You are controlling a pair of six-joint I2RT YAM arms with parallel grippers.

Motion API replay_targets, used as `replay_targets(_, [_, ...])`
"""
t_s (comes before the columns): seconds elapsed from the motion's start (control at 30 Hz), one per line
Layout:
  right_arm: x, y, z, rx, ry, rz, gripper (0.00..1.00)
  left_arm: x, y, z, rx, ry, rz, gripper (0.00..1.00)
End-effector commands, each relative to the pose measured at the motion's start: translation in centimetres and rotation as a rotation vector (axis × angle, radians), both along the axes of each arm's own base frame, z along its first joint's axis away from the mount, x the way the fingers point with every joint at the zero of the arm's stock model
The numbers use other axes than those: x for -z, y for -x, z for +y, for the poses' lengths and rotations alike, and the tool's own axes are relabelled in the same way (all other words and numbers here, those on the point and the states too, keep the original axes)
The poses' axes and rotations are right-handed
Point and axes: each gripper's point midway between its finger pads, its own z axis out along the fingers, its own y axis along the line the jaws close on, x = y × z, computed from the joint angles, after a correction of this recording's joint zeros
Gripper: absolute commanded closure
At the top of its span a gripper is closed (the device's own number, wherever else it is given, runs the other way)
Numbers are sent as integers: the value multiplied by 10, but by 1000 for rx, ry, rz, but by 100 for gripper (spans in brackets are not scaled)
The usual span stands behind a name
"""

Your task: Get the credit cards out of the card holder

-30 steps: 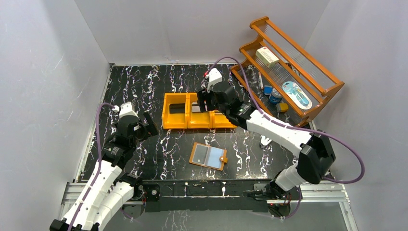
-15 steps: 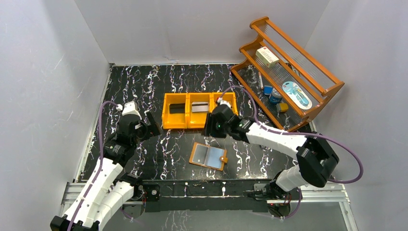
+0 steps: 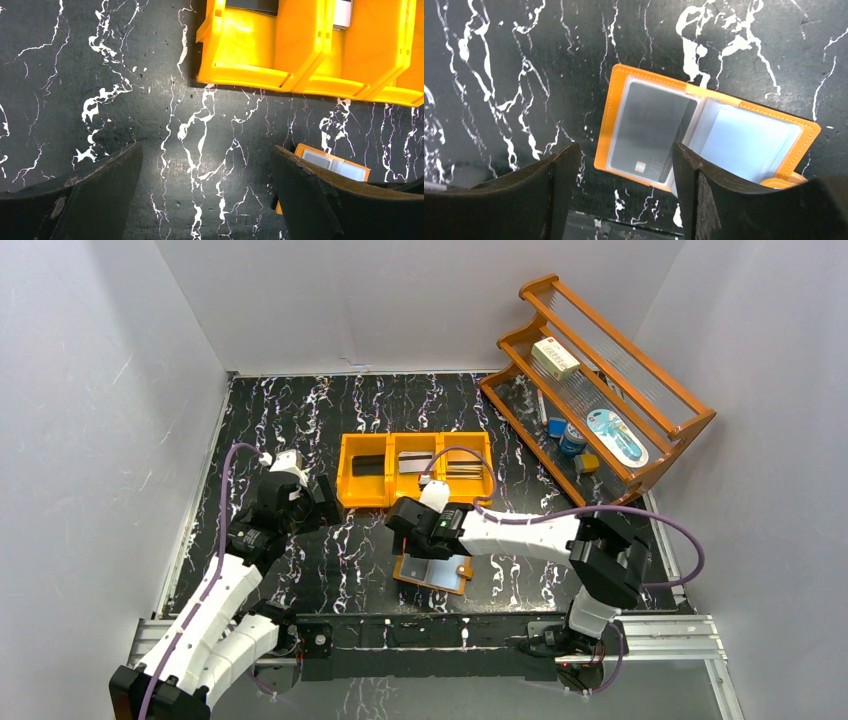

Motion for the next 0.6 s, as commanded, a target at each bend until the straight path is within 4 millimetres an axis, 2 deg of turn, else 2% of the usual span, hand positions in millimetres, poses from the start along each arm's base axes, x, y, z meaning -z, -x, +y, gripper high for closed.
replay_targets(0.0, [3,-11,-7,85,75,-36,24,-7,-1,3,-2,-11,-25,2])
replay_targets(0.33, [46,0,1,34,178,57,25,-10,-1,8,-25,-21,-43,2])
replay_targets(0.4, [50,1,-3,40,210,67,26,-10,-1,8,-27,-21,-43,2])
replay_targets(0.57, [53,2,-12,45,252,64,36,-11,-1,9,-30,-20,-49,2])
